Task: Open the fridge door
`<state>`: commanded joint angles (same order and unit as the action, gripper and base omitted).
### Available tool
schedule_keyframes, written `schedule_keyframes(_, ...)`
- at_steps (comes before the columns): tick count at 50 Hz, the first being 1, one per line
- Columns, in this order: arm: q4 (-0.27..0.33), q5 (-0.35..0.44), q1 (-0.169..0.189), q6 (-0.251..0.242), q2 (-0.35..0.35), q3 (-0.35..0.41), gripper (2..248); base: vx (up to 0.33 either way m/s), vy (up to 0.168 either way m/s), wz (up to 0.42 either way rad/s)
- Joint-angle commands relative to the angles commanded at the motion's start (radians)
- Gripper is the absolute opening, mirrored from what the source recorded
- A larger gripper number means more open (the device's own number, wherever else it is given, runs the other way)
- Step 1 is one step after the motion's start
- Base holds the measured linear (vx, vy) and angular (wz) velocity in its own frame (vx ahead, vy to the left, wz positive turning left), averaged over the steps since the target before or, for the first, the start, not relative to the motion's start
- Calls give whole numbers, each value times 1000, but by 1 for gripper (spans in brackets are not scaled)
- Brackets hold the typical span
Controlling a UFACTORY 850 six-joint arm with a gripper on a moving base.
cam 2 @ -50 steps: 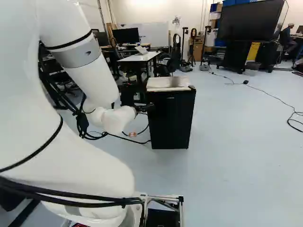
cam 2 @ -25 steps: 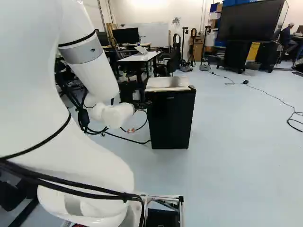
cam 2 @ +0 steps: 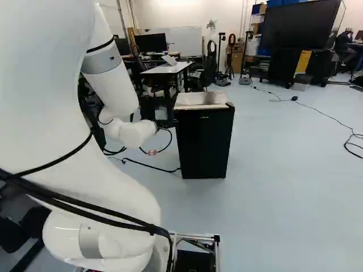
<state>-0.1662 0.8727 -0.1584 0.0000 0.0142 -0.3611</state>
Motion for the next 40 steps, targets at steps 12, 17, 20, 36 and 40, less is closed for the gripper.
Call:
schedule_keyframes(12, -66, 3, -42, 0, 11, -11, 247, 0, 0, 0)
schedule_keyframes(17, -97, 7, -61, 0, 14, -14, 247, 0, 0, 0)
schedule_keyframes(20, -114, 9, -71, 0, 15, -16, 247, 0, 0, 0)
schedule_keyframes(36, -211, 28, -127, 0, 25, -26, 247, 0, 0, 0)
schedule_keyframes(40, -235, 34, -141, 0, 28, -29, 247, 0, 0, 0)
